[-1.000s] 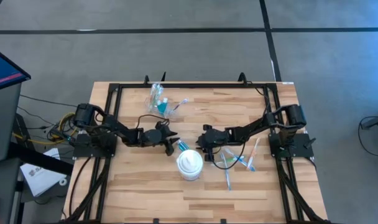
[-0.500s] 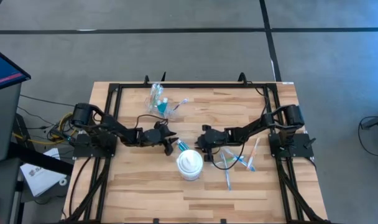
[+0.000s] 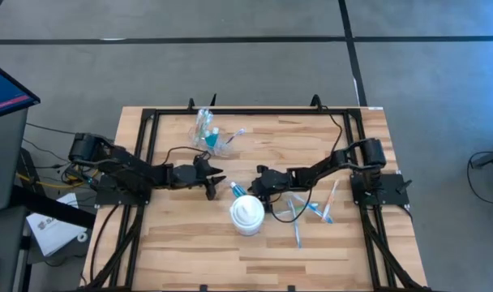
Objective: Pick & Place toothbrushing station
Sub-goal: Put the blue mouthwash into the transparent organizer
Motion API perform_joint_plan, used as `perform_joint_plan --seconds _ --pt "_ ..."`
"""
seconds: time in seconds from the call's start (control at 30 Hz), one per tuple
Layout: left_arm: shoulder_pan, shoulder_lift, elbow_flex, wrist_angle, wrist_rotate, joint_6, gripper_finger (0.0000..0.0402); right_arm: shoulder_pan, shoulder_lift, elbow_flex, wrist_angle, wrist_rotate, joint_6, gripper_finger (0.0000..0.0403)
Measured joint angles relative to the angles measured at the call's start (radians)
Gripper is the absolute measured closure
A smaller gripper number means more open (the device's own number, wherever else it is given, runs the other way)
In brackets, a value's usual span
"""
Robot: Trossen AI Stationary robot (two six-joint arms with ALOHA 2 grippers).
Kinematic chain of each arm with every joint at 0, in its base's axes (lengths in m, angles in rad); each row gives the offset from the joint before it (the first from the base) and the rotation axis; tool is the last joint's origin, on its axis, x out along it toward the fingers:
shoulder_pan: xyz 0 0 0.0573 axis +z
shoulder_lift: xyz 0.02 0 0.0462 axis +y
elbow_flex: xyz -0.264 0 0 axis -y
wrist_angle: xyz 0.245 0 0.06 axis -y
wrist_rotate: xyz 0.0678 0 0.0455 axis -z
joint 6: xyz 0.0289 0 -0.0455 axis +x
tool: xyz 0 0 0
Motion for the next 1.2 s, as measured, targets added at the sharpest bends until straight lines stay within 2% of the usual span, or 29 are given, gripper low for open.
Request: perform_joint_plan --seconds 0.2,0.9,1.2 --pt "0.0 -0.018 -0.03 0.0 0.0 -0.016 0.027 -0.003 0.01 0.039 -0.018 -0.049 -0.004 0.0308" --pt "-0.039 -0.016 -0.033 -0.005 0.001 -0.022 0.027 -0.043 0.005 0.047 -0.103 -0.098 0.005 0.0308" --pt "-0.082 -0.016 -0.033 -0.006 0.001 -0.027 0.027 -0.046 0.035 0.042 0.018 -0.128 0.001 0.0308"
